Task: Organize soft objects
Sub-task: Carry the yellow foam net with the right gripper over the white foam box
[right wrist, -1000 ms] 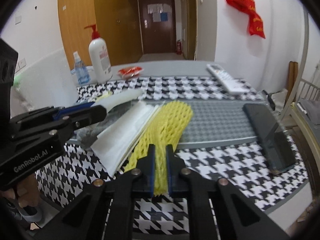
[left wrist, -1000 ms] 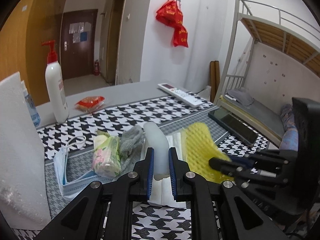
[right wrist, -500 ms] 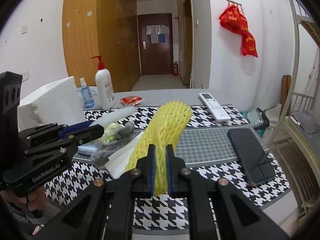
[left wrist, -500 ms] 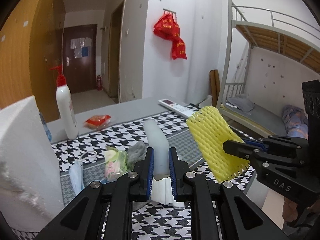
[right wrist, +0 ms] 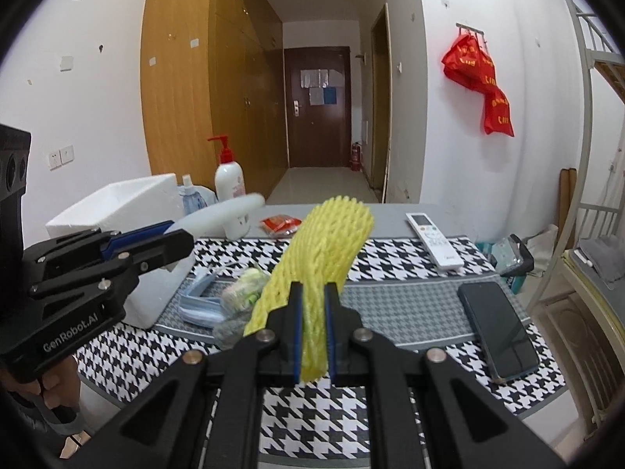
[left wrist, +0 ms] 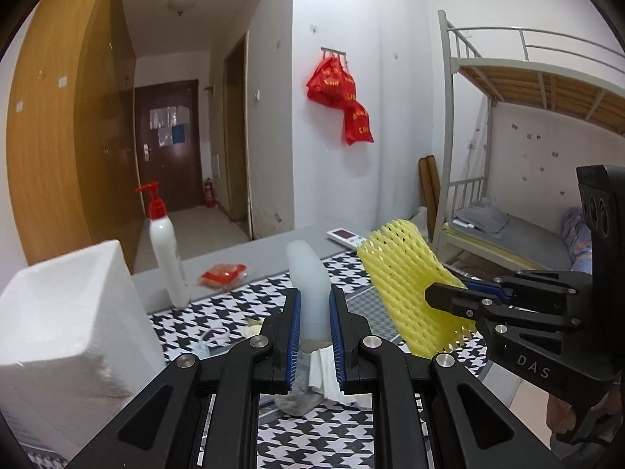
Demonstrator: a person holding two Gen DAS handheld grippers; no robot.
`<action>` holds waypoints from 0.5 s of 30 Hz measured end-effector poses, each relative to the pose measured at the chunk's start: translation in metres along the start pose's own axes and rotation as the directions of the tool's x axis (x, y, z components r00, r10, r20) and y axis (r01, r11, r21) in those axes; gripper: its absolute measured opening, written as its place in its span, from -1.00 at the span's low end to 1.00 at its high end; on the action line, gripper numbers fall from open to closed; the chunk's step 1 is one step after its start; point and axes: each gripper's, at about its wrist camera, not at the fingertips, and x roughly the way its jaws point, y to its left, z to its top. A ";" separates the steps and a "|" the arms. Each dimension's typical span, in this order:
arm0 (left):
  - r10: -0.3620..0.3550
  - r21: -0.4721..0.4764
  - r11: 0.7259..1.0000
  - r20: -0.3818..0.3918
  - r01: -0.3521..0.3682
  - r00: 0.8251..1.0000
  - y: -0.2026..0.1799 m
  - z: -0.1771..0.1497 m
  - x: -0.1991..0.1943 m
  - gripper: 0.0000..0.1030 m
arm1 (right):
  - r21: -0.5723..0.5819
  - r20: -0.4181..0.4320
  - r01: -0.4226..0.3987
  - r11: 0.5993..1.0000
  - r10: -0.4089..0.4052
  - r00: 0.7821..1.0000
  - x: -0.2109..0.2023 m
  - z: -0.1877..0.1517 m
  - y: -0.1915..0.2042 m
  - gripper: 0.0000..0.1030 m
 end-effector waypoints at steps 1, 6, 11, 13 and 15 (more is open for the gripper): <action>0.004 0.003 1.000 0.004 -0.004 1.000 0.000 0.000 -0.003 -0.69 | -0.004 0.008 -0.005 1.000 0.005 1.000 -0.002 0.002 0.003 -0.75; 0.044 0.012 0.999 0.027 -0.044 0.999 0.007 0.007 -0.015 -0.69 | -0.014 0.051 -0.032 0.999 0.032 0.998 -0.009 0.012 0.015 -0.75; 0.086 0.028 0.996 0.065 -0.088 0.994 0.014 0.015 -0.034 -0.69 | -0.016 0.088 -0.069 0.998 0.070 0.994 -0.010 0.022 0.026 -0.75; 0.102 0.029 0.994 0.082 -0.105 0.991 0.017 0.018 -0.040 -0.69 | -0.018 0.096 -0.084 0.996 0.085 0.992 -0.009 0.026 0.030 -0.75; 0.119 0.027 0.992 0.091 -0.122 0.989 0.023 0.020 -0.044 -0.69 | -0.018 0.105 -0.099 0.995 0.101 0.989 -0.008 0.029 0.034 -0.75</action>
